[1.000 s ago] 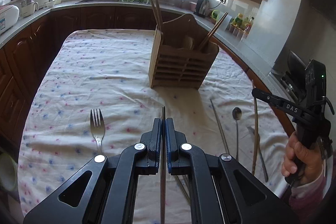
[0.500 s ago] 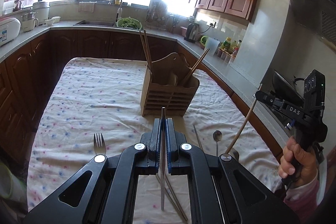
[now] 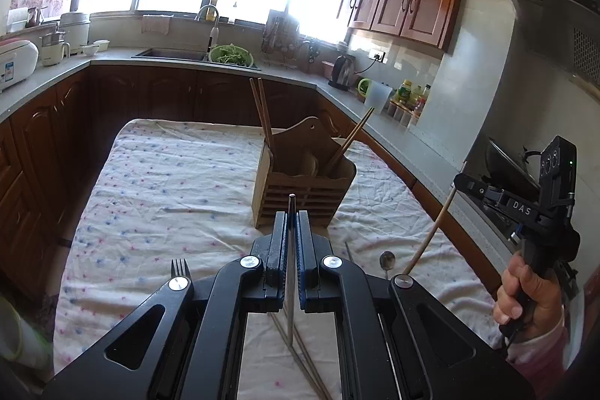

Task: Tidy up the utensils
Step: 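Lift both chopsticks and carry both grippers over the wooden holder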

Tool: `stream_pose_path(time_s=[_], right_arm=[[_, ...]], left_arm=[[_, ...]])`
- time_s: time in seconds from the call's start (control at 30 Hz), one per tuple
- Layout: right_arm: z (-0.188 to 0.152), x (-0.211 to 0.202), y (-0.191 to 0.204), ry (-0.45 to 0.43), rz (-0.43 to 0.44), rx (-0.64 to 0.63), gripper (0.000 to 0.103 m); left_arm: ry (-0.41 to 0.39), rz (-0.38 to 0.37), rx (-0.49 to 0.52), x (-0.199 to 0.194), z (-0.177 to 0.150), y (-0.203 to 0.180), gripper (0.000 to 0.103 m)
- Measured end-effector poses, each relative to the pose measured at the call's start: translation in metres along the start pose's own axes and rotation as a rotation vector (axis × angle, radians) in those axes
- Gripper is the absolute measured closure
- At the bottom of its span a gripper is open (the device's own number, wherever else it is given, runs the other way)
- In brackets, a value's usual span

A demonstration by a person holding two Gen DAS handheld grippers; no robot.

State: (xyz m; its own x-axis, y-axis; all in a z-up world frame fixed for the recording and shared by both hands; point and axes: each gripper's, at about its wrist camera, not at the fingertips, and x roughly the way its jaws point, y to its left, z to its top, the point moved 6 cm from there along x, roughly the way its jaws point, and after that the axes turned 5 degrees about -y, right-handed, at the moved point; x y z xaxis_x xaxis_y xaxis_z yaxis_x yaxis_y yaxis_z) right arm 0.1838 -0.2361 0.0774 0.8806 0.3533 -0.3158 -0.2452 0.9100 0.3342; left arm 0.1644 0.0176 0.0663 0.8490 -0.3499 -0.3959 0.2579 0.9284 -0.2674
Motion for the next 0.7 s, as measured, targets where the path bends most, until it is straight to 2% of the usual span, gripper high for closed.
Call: stream_pose_path(time_s=[0.33, 0.5, 0.7], right_arm=[[0.016, 0.011, -0.003, -0.027, -0.007, 0.004, 0.098], [0.039, 0.019, -0.002, -0.068, -0.008, 0.005, 0.098], [0.08, 0.033, 0.0, -0.142, -0.015, -0.002, 0.098]], left_arm=[[-0.053, -0.01, 0.003, 0.006, 0.027, -0.004, 0.1], [-0.095, -0.017, 0.02, 0.015, 0.055, -0.008, 0.1], [-0.174, -0.017, 0.046, 0.029, 0.104, -0.014, 0.1]])
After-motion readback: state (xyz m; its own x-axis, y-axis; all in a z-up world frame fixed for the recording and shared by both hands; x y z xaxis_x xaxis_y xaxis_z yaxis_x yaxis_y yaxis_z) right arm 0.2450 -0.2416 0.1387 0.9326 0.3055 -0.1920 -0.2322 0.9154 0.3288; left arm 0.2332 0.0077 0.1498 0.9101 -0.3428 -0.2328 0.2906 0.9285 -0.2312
